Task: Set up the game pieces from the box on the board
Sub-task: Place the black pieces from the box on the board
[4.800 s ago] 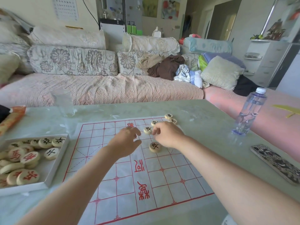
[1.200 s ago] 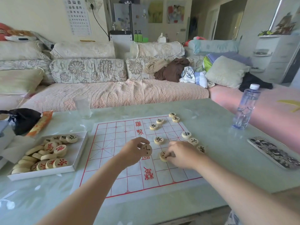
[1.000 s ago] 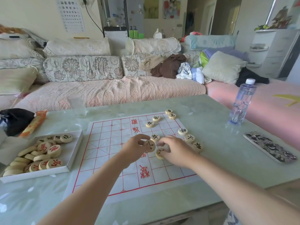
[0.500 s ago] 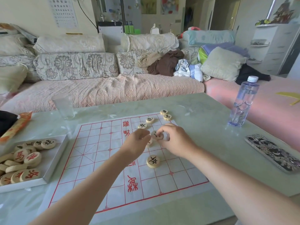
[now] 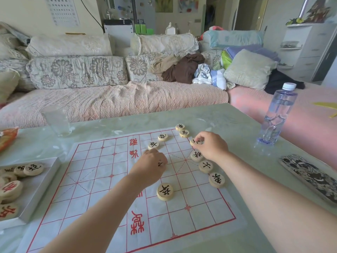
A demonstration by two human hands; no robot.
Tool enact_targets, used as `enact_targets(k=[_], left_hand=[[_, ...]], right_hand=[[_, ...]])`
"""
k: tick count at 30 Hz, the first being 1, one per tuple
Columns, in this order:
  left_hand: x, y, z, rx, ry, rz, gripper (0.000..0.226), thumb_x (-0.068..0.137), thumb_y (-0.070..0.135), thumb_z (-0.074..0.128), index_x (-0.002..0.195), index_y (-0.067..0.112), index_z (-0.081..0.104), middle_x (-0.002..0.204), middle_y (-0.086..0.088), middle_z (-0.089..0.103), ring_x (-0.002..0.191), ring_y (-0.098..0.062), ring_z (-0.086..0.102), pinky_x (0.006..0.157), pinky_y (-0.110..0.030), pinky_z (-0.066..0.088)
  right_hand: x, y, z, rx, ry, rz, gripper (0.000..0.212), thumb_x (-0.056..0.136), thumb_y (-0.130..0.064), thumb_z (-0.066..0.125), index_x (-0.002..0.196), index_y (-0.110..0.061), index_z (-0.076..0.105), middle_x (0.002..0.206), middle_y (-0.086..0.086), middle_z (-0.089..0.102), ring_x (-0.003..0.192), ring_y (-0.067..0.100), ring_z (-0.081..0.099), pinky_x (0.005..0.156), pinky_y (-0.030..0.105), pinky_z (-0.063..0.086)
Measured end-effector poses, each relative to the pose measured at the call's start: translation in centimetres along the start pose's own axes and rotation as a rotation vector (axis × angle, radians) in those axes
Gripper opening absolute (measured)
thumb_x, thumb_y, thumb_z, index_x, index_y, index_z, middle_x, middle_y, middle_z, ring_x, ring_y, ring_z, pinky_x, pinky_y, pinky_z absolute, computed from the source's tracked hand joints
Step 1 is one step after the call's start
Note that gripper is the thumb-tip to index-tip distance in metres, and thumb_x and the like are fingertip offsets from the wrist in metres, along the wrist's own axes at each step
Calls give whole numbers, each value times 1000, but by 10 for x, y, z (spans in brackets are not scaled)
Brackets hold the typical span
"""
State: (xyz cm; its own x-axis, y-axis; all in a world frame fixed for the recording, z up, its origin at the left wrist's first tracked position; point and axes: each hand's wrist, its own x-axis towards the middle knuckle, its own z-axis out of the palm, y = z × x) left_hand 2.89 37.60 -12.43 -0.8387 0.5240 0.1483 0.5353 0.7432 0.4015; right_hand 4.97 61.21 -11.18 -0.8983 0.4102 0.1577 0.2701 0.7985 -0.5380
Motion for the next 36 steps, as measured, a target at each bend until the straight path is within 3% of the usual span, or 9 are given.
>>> enact_targets(k=[4,8,11,16,20,25,28,36], left_hand=[[1,-2,2,-24,27,-10,23,94,23,51,110,26,66,116,6,52,115,-13,41,85,-23,35],[-1,-5,-1,15,19,-4,20,95,29,52,108,28,66,109,7,51,111,-13,42,84,-23,35],[-2,-5,-3,33,20,7,19,95,32,52,106,28,67,108,6,52,110,-15,42,81,-24,34],[-9,-13,-19,-9,72,-19,22,93,30,55,113,31,64,117,8,55,112,-12,46,88,-26,40],[-30,-38,-48,-11,139,-66,20,90,27,58,110,31,63,103,8,56,99,-14,53,82,-29,47],[-72,-88,-88,8,203,-167,19,91,27,58,108,31,63,99,9,56,89,-11,51,72,-25,40],[-101,-120,-109,1,241,-228,16,90,25,58,101,33,65,96,11,57,83,-10,54,69,-24,40],[-176,-202,-154,35,316,-344,20,86,23,56,101,29,70,101,9,64,93,-17,60,80,-30,48]], right_hand=[[5,-4,4,-24,-64,-9,15,83,-44,70,90,-31,68,93,-14,67,87,15,63,69,28,45],[4,-7,5,-143,-109,8,28,90,-38,54,76,-19,69,77,-2,67,78,25,63,60,29,42],[0,-16,3,-155,-42,-46,31,91,-32,49,64,-20,60,86,0,57,77,28,57,59,29,37],[-17,-58,3,-61,-64,-214,20,91,-27,50,81,-28,67,97,-8,64,86,19,61,74,32,50],[-40,-105,13,-12,-162,-330,19,94,-28,54,98,-30,72,92,-15,66,85,13,61,70,28,45],[-74,-165,43,69,-266,-442,17,92,-26,55,97,-30,71,98,-14,68,88,11,60,72,29,47],[-92,-200,69,102,-332,-484,16,91,-25,56,96,-33,70,97,-12,68,90,12,61,82,33,52],[-130,-306,137,97,-449,-593,23,94,-25,53,111,-27,68,108,-8,67,101,16,60,88,34,50]])
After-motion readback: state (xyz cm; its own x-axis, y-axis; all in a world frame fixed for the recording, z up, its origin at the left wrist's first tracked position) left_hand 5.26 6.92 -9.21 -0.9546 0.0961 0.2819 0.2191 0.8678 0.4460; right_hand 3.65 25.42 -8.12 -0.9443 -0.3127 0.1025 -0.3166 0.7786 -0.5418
